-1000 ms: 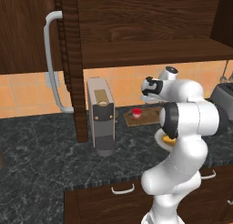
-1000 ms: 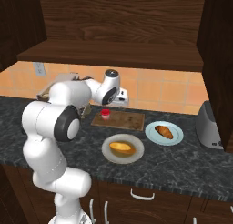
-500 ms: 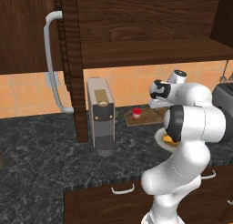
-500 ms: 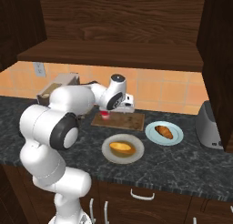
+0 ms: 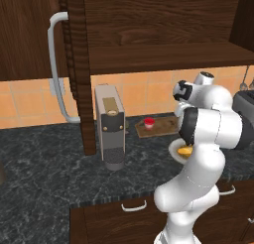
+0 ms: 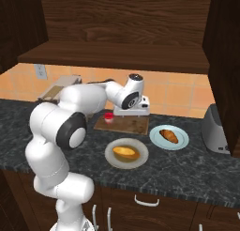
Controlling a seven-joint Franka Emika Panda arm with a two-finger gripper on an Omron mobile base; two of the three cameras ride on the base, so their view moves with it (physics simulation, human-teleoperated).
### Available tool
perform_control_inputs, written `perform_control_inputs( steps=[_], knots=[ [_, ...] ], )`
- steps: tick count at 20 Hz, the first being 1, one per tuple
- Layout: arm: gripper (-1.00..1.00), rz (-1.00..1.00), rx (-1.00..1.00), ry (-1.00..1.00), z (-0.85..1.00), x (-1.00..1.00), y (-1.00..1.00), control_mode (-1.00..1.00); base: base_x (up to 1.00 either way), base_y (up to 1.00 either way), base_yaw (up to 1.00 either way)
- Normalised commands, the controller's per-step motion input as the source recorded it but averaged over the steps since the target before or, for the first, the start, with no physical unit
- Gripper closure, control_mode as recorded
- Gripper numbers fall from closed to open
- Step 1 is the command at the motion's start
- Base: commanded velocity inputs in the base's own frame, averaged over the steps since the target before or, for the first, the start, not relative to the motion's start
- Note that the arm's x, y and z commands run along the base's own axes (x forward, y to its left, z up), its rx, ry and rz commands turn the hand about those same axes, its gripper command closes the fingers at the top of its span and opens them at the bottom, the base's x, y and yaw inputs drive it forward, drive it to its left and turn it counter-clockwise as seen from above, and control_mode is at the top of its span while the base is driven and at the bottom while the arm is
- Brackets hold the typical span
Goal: From the different types of pastries on the counter, select a croissant and place it on the cutting board. Then retrieve a jar of jam from the cabinet and place it alongside the croissant on the cutting board.
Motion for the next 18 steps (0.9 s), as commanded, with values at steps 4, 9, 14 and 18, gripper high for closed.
perform_control_inputs(
  steps=[4, 9, 14, 18],
  knots=[
    [-1.0, 0.17, 0.0, 0.02, 0.04, 0.0, -0.62, -1.0, 0.0, 0.0, 0.0],
    [-1.0, 0.13, -0.01, 0.01, 0.03, 0.09, -0.39, -1.0, 0.0, 0.0, 0.0],
    [-1.0, 0.1, -0.12, 0.11, 0.02, 0.1, -0.16, -1.0, 0.0, 0.0, 0.0],
    [-1.0, 0.14, -0.12, 0.08, 0.0, 0.02, -0.28, -1.0, 0.0, 0.0, 0.0]
  ],
)
